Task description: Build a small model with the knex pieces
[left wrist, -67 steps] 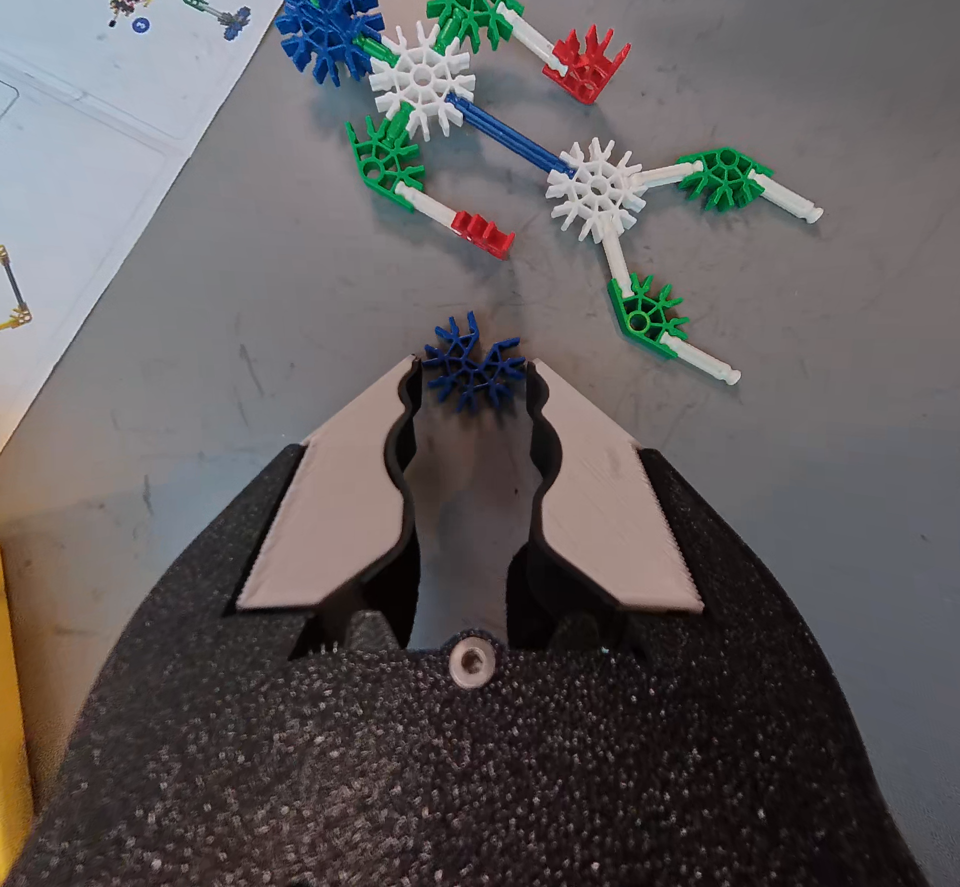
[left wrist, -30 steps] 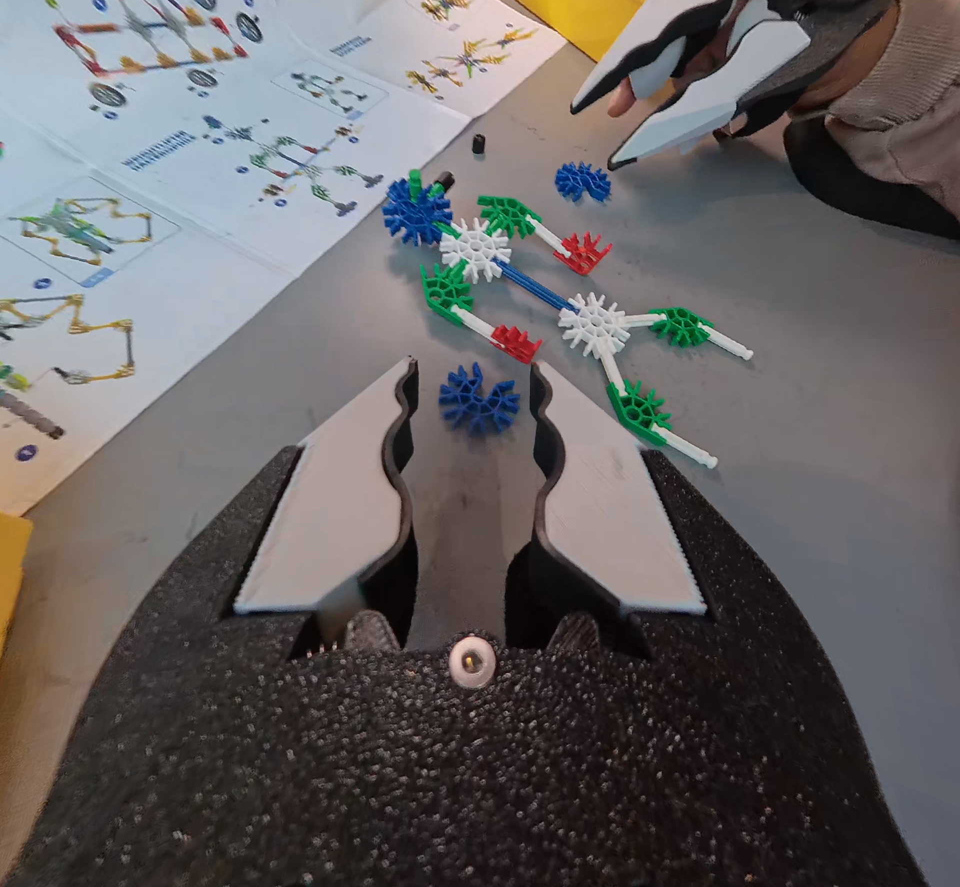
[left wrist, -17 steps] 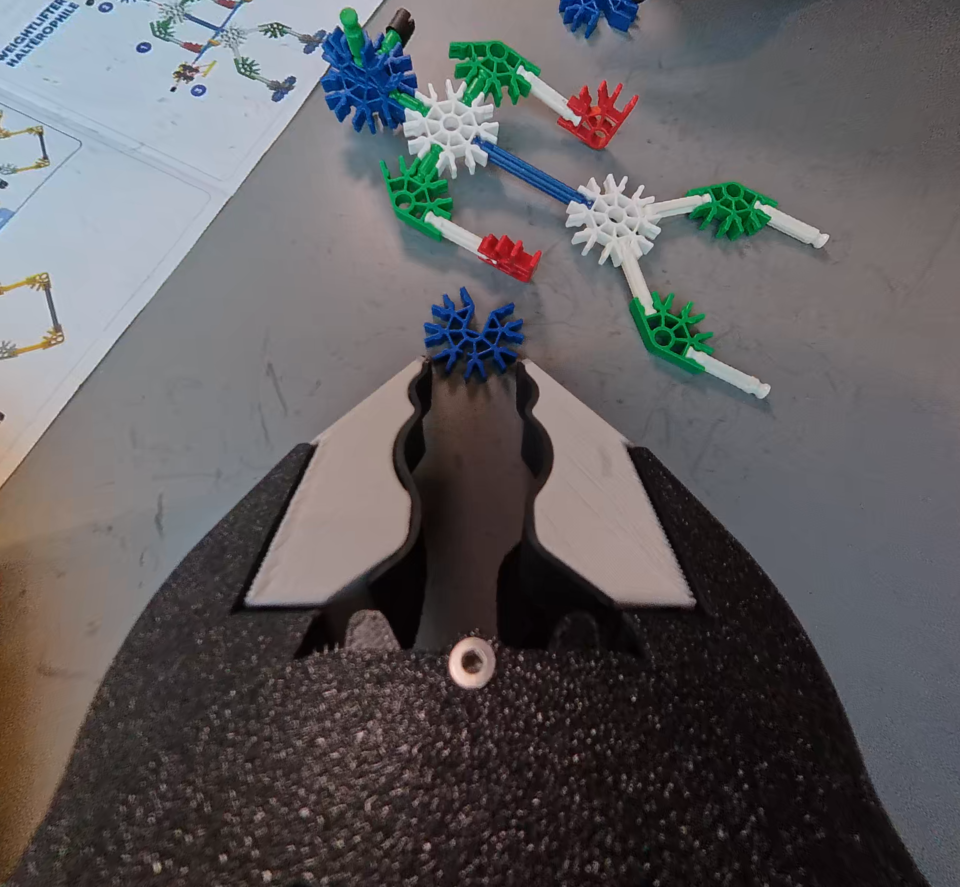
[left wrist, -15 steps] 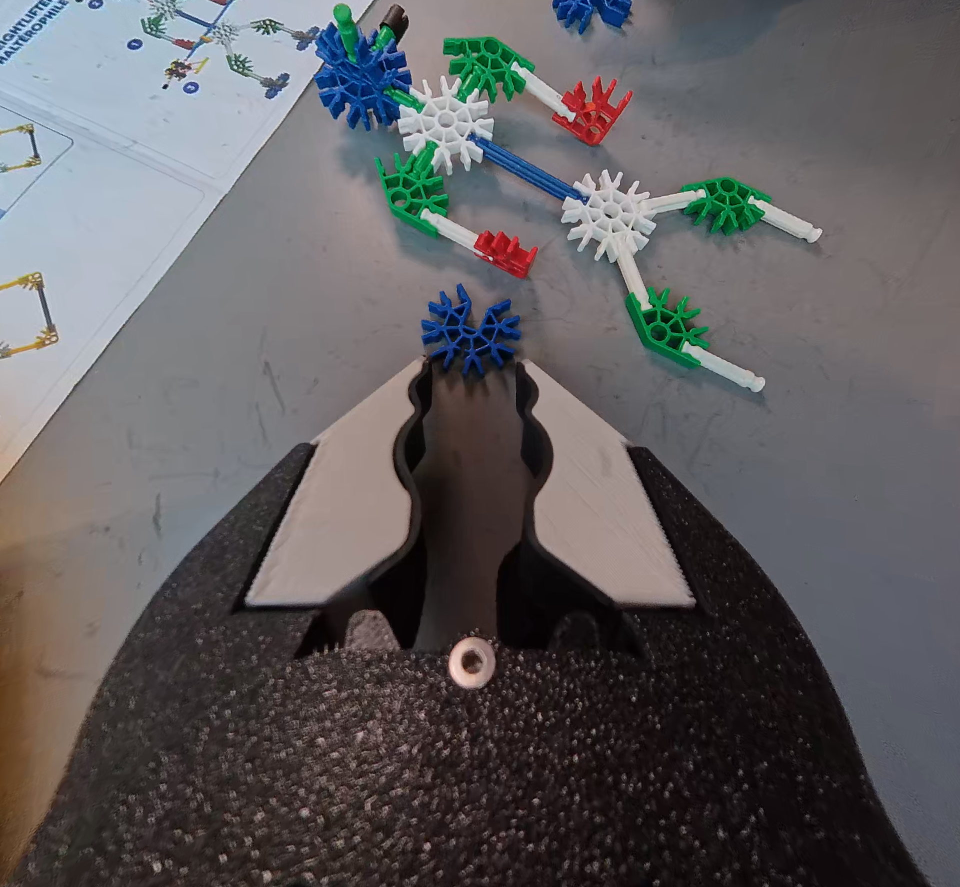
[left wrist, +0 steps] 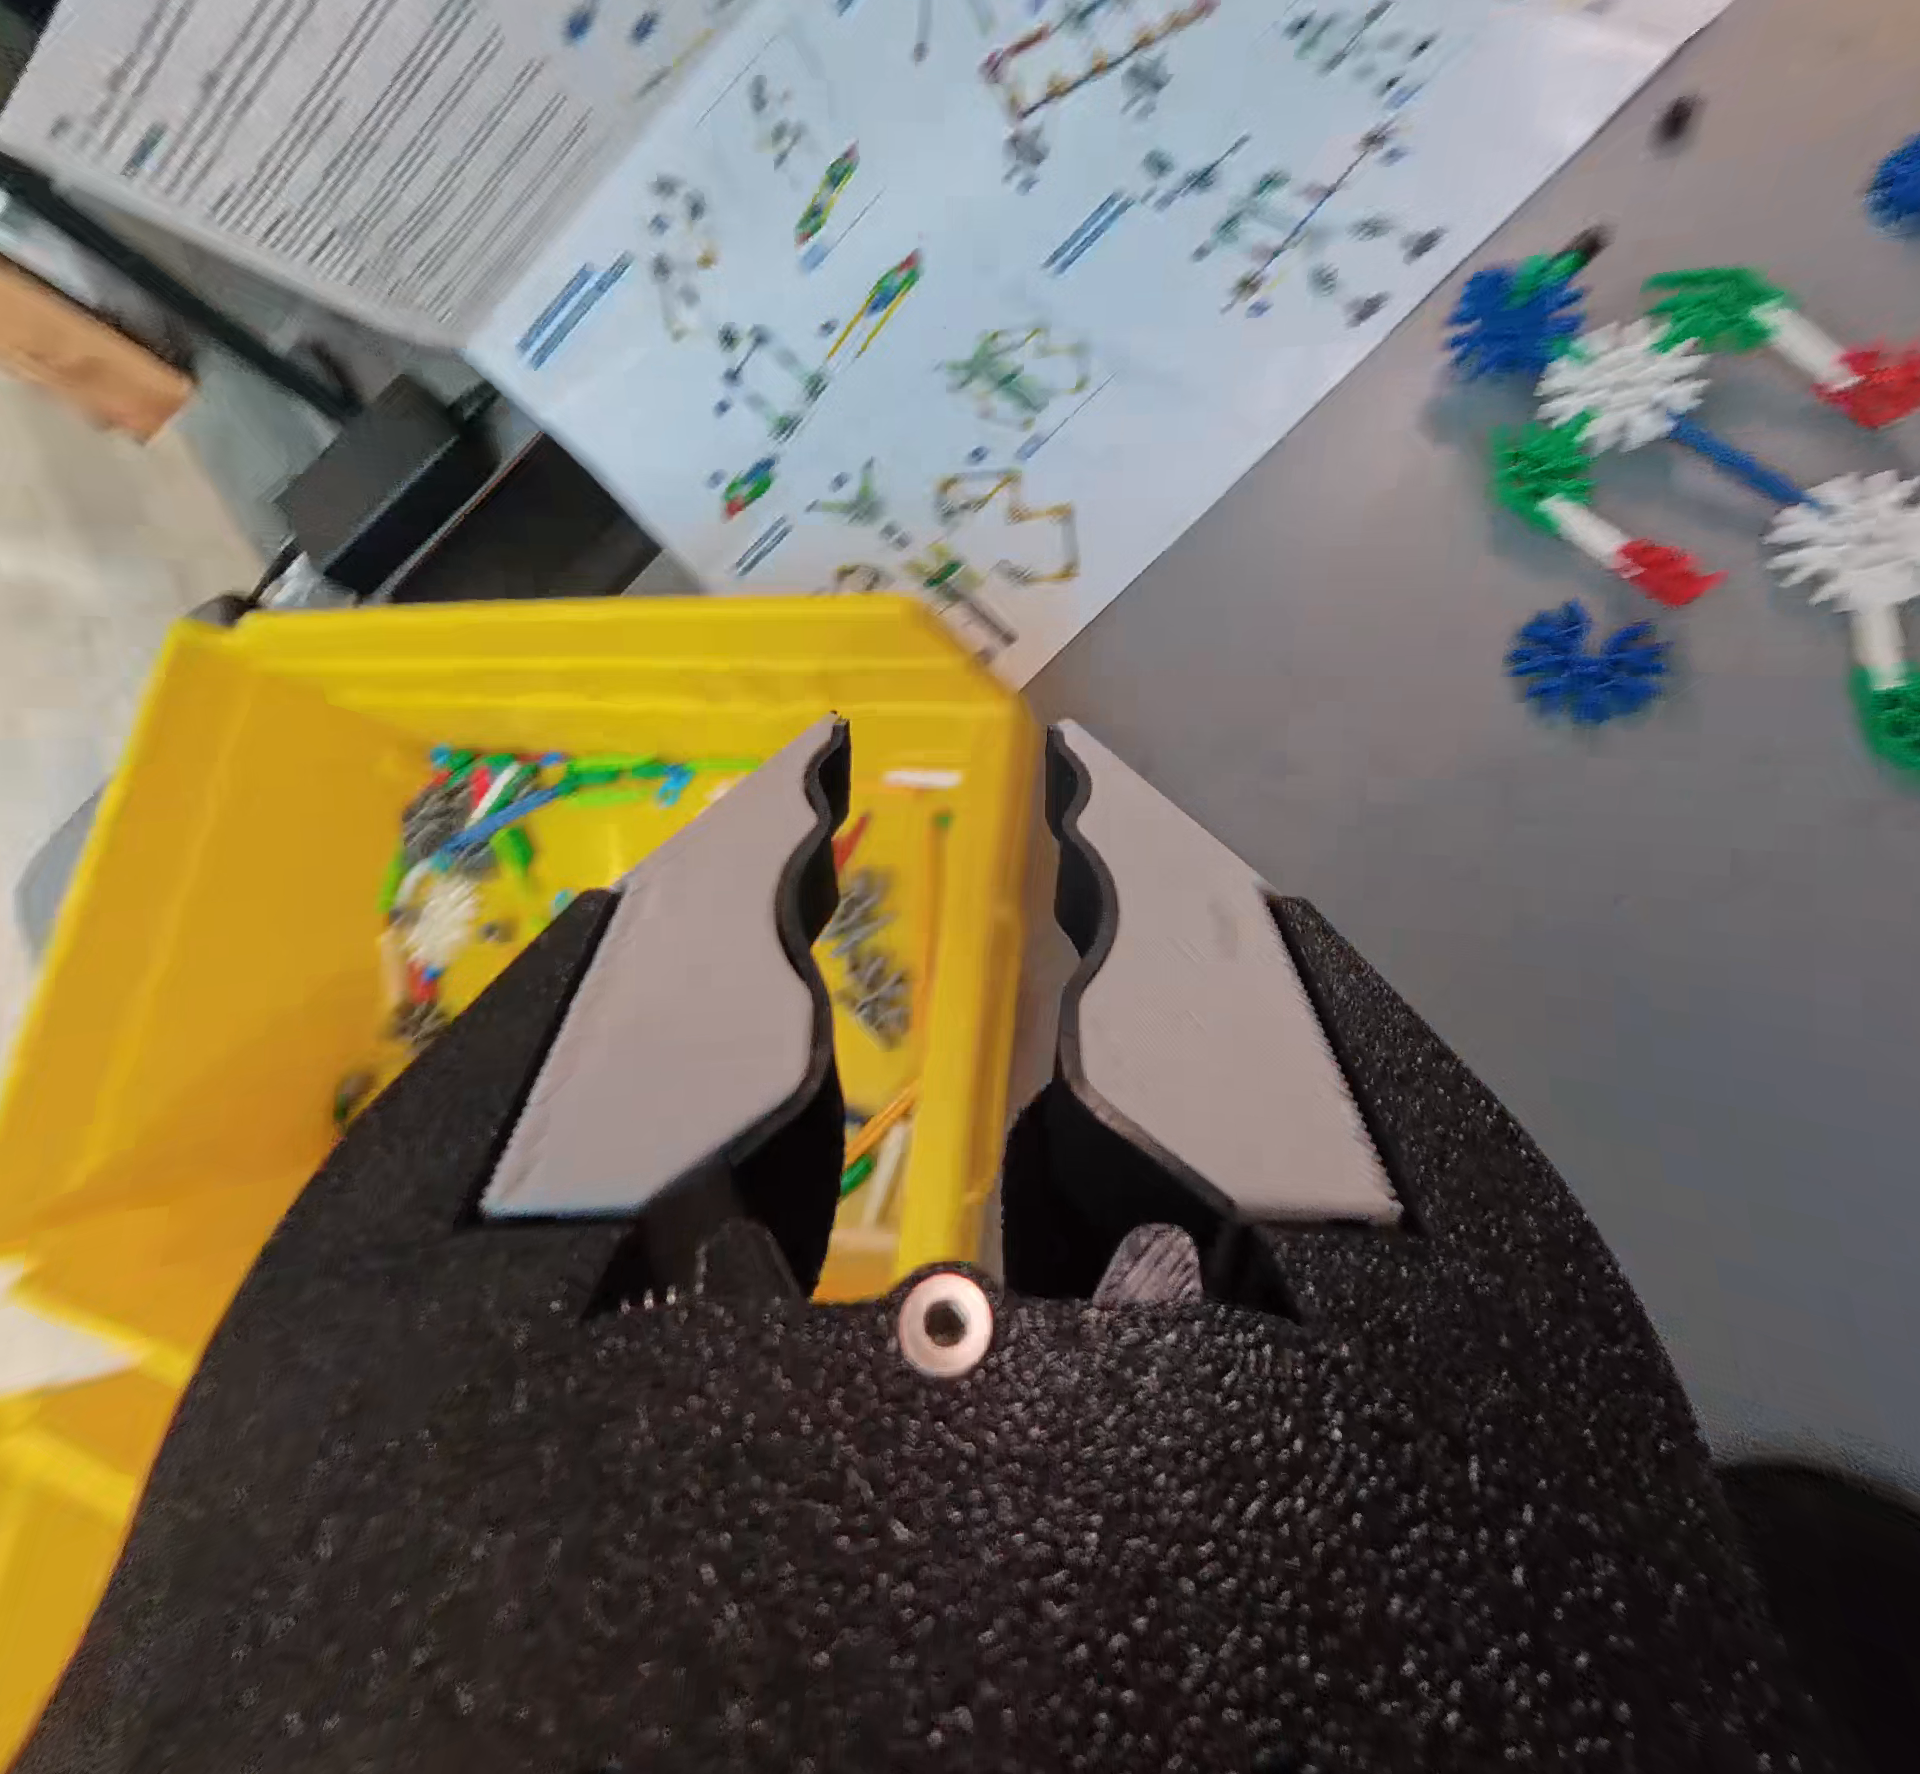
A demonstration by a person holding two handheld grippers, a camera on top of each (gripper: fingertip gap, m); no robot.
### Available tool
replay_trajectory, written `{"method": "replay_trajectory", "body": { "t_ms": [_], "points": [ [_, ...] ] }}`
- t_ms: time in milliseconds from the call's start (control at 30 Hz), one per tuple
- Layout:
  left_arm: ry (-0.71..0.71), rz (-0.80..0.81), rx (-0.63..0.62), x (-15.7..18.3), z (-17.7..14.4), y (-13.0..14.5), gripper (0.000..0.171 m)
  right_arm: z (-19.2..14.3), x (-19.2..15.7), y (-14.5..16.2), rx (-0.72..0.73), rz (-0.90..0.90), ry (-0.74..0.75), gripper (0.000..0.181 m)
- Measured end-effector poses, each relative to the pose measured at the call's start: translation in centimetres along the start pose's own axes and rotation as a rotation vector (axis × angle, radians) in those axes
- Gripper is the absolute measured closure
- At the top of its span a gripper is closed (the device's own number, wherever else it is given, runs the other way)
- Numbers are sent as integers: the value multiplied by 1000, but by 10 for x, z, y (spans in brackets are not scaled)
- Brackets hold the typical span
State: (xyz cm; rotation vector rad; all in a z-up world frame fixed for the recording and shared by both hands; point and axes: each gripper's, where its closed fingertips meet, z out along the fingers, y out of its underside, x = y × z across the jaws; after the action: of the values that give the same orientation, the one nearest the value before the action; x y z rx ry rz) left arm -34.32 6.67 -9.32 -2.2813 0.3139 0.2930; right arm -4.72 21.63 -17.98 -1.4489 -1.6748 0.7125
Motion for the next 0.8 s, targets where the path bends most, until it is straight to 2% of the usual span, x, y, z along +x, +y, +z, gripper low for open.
{"method": "replay_trajectory", "body": {
  "t_ms": [100, 167, 267, 500, 733, 800],
  "points": [
    [-10, 55, -310, -50, 7, 41, 135, -3, 3, -3, 23, 18, 4, 148],
    [91, 73, -481, -59, 24, 74, 138, -4, 3, -3, 29, 20, 5, 149],
    [206, 50, -606, -56, 45, 106, 140, -4, 4, -4, 30, 18, 9, 149],
    [249, 116, -712, -48, 56, 134, 140, -4, 4, -4, 31, 25, 8, 150],
    [255, 151, -727, -43, 58, 142, 142, -3, 4, -3, 23, 17, 9, 150],
    [264, 161, -733, -41, 56, 142, 149, -3, 4, -3, 25, 19, 9, 150]
  ]
}}
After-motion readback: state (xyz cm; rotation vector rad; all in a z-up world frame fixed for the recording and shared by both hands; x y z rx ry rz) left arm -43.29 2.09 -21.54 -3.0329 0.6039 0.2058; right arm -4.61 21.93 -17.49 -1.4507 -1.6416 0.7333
